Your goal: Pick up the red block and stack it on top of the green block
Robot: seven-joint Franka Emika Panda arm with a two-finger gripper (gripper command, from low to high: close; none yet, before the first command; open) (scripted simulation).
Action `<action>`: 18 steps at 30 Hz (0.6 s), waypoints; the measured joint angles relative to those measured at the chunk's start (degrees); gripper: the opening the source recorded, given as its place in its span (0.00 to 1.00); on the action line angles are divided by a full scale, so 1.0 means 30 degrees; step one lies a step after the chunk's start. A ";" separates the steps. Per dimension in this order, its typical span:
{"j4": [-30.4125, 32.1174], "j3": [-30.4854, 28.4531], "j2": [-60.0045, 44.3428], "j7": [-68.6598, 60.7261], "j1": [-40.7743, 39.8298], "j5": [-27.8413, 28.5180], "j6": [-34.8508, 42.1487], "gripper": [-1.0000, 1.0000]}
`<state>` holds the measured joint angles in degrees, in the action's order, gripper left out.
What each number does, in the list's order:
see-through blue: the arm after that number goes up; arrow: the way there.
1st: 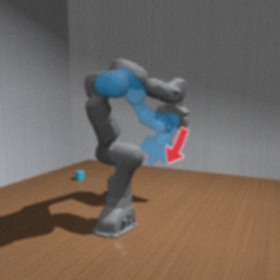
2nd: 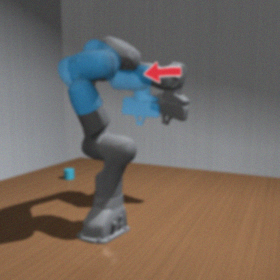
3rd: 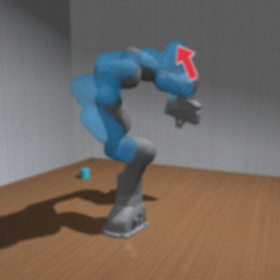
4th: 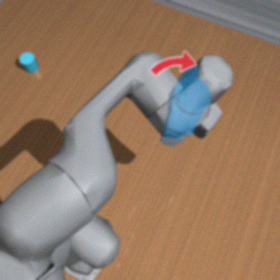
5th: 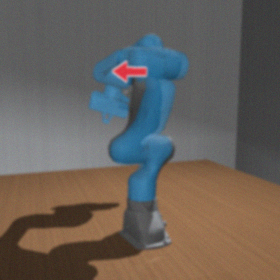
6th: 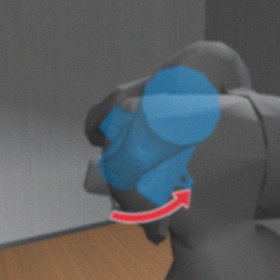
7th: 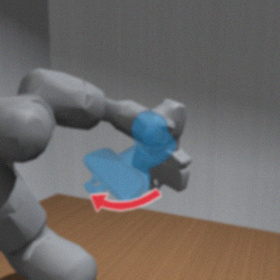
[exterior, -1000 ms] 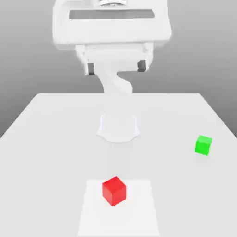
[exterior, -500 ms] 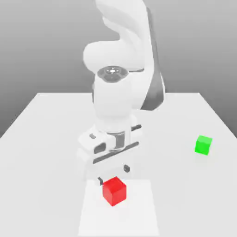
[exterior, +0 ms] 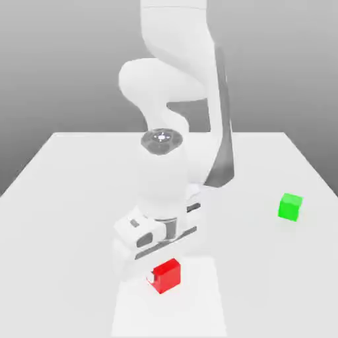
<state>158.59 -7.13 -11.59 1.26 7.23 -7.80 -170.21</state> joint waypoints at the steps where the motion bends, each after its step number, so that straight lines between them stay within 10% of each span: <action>1: 0.0049 -0.0221 0.0430 0.0257 0.0131 0.0364 0.0350 0.00; 9: 0.0626 -0.0612 0.3794 0.1702 -0.0020 0.2568 0.3171 0.00; 18: 0.1013 0.1605 0.4992 -0.6418 0.3819 0.2442 0.4082 0.00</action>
<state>161.63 -2.32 3.39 -18.00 18.69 -0.47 -157.96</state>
